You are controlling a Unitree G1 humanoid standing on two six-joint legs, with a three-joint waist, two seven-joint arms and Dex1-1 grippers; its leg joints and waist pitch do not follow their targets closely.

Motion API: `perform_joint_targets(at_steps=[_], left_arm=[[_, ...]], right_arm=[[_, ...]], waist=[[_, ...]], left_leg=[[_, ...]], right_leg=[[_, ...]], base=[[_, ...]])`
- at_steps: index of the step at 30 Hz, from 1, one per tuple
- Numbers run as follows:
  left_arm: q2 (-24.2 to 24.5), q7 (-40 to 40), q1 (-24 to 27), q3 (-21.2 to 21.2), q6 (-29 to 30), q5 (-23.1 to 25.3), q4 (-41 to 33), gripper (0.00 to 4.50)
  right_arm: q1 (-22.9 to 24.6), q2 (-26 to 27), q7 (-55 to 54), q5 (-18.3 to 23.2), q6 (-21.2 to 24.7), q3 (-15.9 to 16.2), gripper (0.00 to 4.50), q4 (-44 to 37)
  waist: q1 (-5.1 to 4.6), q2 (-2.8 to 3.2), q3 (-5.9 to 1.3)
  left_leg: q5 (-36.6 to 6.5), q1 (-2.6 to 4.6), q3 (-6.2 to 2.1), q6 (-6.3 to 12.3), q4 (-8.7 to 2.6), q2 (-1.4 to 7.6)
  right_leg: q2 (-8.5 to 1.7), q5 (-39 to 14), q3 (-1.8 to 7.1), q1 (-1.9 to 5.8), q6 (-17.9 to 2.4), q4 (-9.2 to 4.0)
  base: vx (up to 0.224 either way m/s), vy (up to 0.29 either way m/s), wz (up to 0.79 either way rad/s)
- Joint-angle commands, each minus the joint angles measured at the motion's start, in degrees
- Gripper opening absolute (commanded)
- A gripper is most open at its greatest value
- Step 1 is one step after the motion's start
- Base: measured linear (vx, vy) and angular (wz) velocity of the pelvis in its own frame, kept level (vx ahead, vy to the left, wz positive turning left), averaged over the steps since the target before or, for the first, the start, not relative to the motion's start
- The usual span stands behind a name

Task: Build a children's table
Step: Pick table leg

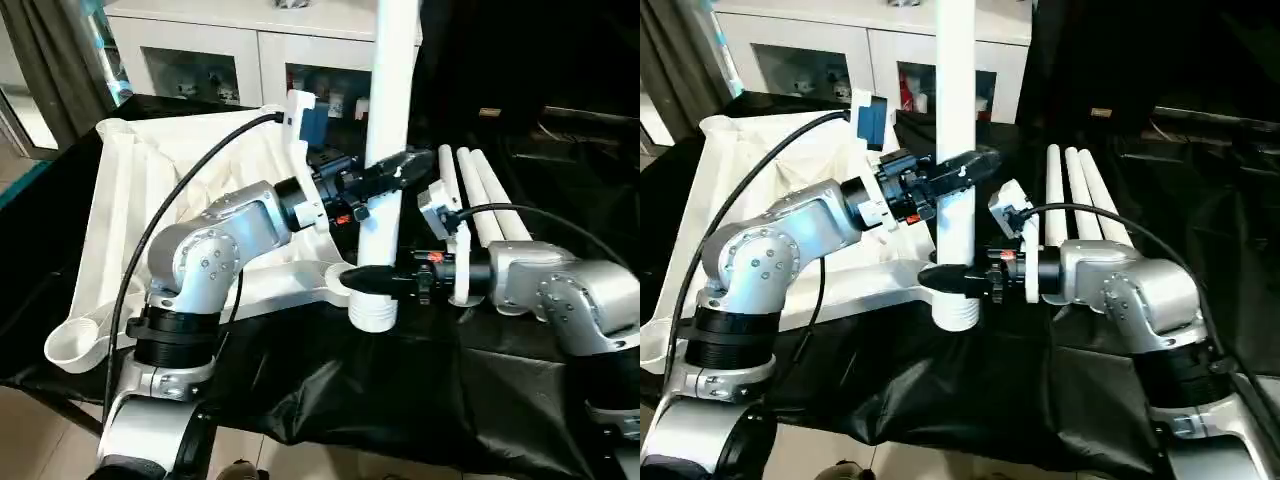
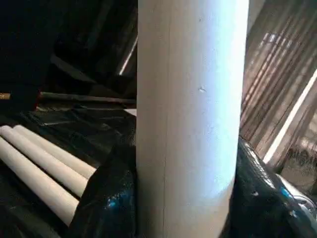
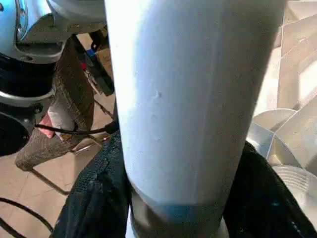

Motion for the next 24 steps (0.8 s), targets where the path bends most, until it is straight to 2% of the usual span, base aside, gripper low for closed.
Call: perform_joint_targets(at_steps=[1, 2, 4, 5, 6, 7, 9, 11, 12, 13, 14, 15, 16, 17, 18, 19, 20, 21, 22, 23, 24], left_arm=[[-0.05, -0.28, 0.51, -0.02, 0.69, -1.51, -2.88, 2.66], [-0.1, -0.04, 1.02, 0.41, -1.65, -0.29, -2.92, 2.81], [-0.23, 0.16, 1.2, 0.73, -2.42, 0.03, -2.83, 2.95], [-2.7, 1.4, 1.14, 4.58, -7.35, -1.11, -1.67, 2.95], [-4.66, 3.31, 0.68, 7.33, -11.3, -1.43, -0.45, 2.95], [-4.66, 3.31, 0.68, 7.33, -11.3, -1.43, -0.45, 2.95], [-7.18, 5.89, -0.19, 12.93, -15.83, -4.31, 2.05, 2.95], [-7.05, 5.62, 1.24, 16.0, -15.75, -7.49, 1.95, 2.95], [-6.96, 5.52, 1.4, 15.93, -15.59, -7.53, 1.81, 2.95], [-6.35, 4.86, 2.32, 15.33, -14.85, -7.34, 1.05, 2.95], [-4.02, 3.13, 4.34, 12.89, -14.06, -4.57, -0.24, 2.95], [-1.98, 2.29, 5.5, 10.86, -14.36, -1.53, -0.41, 2.95], [4.67, -0.38, 8.98, 3.99, -16.21, 8.31, -0.64, 2.95], [7.61, -1.42, 10.44, 0.79, -17.36, 12.76, -0.66, 2.95], [9.81, -2.26, 11.47, -1.74, -18.98, 16.01, -0.4, 2.95], [9.81, -2.26, 11.47, -1.74, -18.98, 16.01, -0.4, 2.95], [13.99, -4.36, 13.18, -6.46, -23.11, 21.93, 0.86, 2.95], [16.57, -6.24, 14.31, -9.15, -25.6, 25.09, 2.05, 2.95], [18.76, -8.28, 15.43, -11.33, -27.63, 27.36, 3.27, 2.95], [20.53, -10.07, 16.47, -13.16, -29.2, 29.11, 4.22, 2.95], [21.63, -11.57, 17.25, -14.47, -29.88, 29.71, 4.57, 2.95]], right_arm=[[0.32, -0.2, -2.31, -0.27, -0.69, -2.9, 1.93, 1.34], [0.5, 0.31, -2.73, -0.01, -0.85, -3.41, 1.93, 1.14], [0.53, 0.46, -2.88, -0.01, -0.92, -3.52, 1.93, 1.1], [0.84, 1.23, -3.69, 0.0, -1.45, -4.14, 1.93, 0.99], [1.08, 1.6, -4.17, -0.17, -1.9, -4.39, 1.93, 1.1], [1.08, 1.6, -4.17, -0.17, -1.9, -4.39, 1.93, 1.1], [1.41, 2.78, -5.74, -0.46, -2.77, -5.02, 1.91, 1.59], [1.92, 5.0, -8.19, -0.65, -4.13, -5.95, 1.91, 2.25], [1.98, 5.07, -8.28, -0.65, -4.19, -5.99, 1.91, 2.23], [2.2, 5.56, -8.89, -0.77, -4.64, -6.22, 1.91, 2.18], [2.36, 6.89, -10.94, -1.54, -5.99, -6.78, 1.91, 2.41], [2.34, 7.64, -12.49, -2.39, -7.3, -7.13, 1.91, 2.8], [2.37, 9.58, -16.73, -5.1, -11.6, -8.0, 1.91, 4.04], [2.46, 10.18, -18.32, -6.26, -13.52, -8.34, 1.91, 4.53], [2.56, 10.35, -19.47, -7.39, -14.96, -8.35, 1.91, 4.92], [2.56, 10.35, -19.47, -7.39, -14.96, -8.35, 1.91, 4.92], [2.57, 10.65, -22.06, -9.77, -18.04, -8.39, 1.91, 6.14], [2.52, 11.13, -23.77, -11.01, -20.1, -8.7, 1.91, 7.01], [2.5, 11.63, -25.38, -12.22, -22.03, -9.01, 1.91, 7.72], [2.58, 12.04, -26.69, -13.18, -23.69, -9.4, 1.91, 8.22], [2.58, 12.83, -27.64, -12.8, -24.32, -10.58, 1.91, 8.67]], waist=[[0.14, -1.07, -5.03], [0.08, -1.26, -4.96], [0.05, -1.2, -4.95], [0.07, -1.8, -4.89], [0.03, -2.04, -4.81], [0.2, -1.78, -4.9], [0.2, -1.93, -4.97], [-0.02, -1.25, -5.0], [-0.08, -1.47, -5.09], [-0.13, -1.19, -5.12], [0.01, -0.43, -5.09], [-0.06, -0.64, -5.05], [-0.01, 0.72, -5.12], [-0.41, 0.39, -5.09], [-0.54, 0.31, -5.0], [-0.5, 0.52, -5.05], [0.0, 0.74, -5.01], [0.1, 0.07, -4.98], [0.24, -0.08, -5.0], [-0.04, 0.19, -5.02], [-0.32, -0.88, -5.1]], left_leg=[[-8.67, 0.93, -0.14, 0.08, -3.5, 1.35], [-8.89, 0.88, -0.12, 0.17, -3.53, 1.4], [-9.03, 0.84, -0.12, 0.11, -3.55, 1.39], [-8.97, 0.74, -0.09, 0.18, -3.61, 1.36], [-8.93, 0.7, 0.03, 0.05, -3.59, 1.38], [-8.86, 0.71, -0.11, -0.19, -3.55, 1.39], [-9.23, 0.78, -0.01, -0.16, -3.55, 1.22], [-10.04, 0.63, -0.25, -0.71, -3.7, 1.18], [-10.39, 0.76, -0.26, -0.83, -3.74, 1.22], [-11.01, 1.07, -0.27, -0.88, -3.72, 1.29], [-11.69, 1.13, -0.39, -1.19, -3.84, 1.37], [-12.02, 1.13, -0.4, -1.21, -4.0, 1.44], [-13.33, 1.37, -0.75, -1.87, -4.22, 1.62], [-14.59, 1.29, -0.87, -2.18, -4.56, 1.5], [-15.32, 1.51, -0.71, -2.57, -4.58, 1.53], [-15.61, 1.65, -0.69, -3.4, -4.59, 1.56], [-16.1, 2.01, -0.64, -3.77, -4.53, 1.69], [-16.19, 1.91, -0.63, -3.7, -4.61, 1.69], [-15.5, 1.33, -0.91, -3.78, -4.97, 1.56], [-15.53, 1.32, -0.74, -4.13, -5.0, 1.51], [-14.94, 1.41, -0.48, -4.26, -4.98, 1.59]], right_leg=[[-3.32, -13.51, 1.49, 2.86, -11.06, -4.48], [-3.33, -13.8, 1.49, 2.84, -10.9, -4.56], [-3.35, -14.28, 1.51, 2.82, -10.55, -4.6], [-3.38, -14.93, 1.51, 2.92, -10.06, -4.7], [-3.49, -15.38, 1.52, 2.94, -10.19, -5.05], [-3.57, -15.23, 1.47, 3.0, -10.22, -4.9], [-3.42, -14.2, 1.44, 2.84, -10.11, -4.94], [-3.4, -13.93, 1.36, 2.91, -9.99, -4.81], [-3.36, -13.92, 1.31, 2.84, -9.92, -4.82], [-3.21, -13.63, 1.34, 2.62, -10.03, -4.89], [-3.2, -13.51, 1.38, 2.5, -10.03, -4.77], [-3.14, -13.79, 1.36, 2.38, -9.72, -4.91], [-3.24, -14.63, 1.33, 1.99, -8.76, -5.03], [-3.02, -16.86, 1.28, 1.98, -6.58, -4.93], [-2.97, -18.04, 1.35, 1.81, -6.21, -5.03], [-3.08, -18.74, 1.47, 1.9, -6.09, -5.02], [-3.18, -18.45, 1.54, 1.45, -6.76, -5.37], [-3.26, -18.72, 1.54, 1.48, -6.57, -5.54], [-3.51, -18.88, 1.54, 1.86, -6.2, -4.91], [-3.35, -18.49, 1.55, 1.84, -6.15, -4.75], [-3.3, -16.4, 1.56, 1.88, -6.8, -4.64]], base=[[0.0, 0.0, 0.0], [0.0, 0.0, 0.0], [0.0, 0.0, 0.0], [0.0, 0.0, 0.0], [0.0, 0.0, 0.0], [0.0, 0.0, 0.0], [0.0, 0.0, 0.0], [0.0, 0.0, 0.0], [0.0, 0.0, 0.0], [0.0, 0.0, 0.0], [0.0, 0.0, 0.0], [0.0, 0.0, 0.0], [0.0, 0.0, 0.0], [0.0, 0.0, 0.0], [0.0, 0.0, 0.0], [0.0, 0.0, 0.0], [0.0, 0.0, 0.0], [0.0, 0.0, 0.0], [0.0, 0.0, 0.0], [0.0, 0.0, 0.0], [0.0, 0.0, 0.0]])
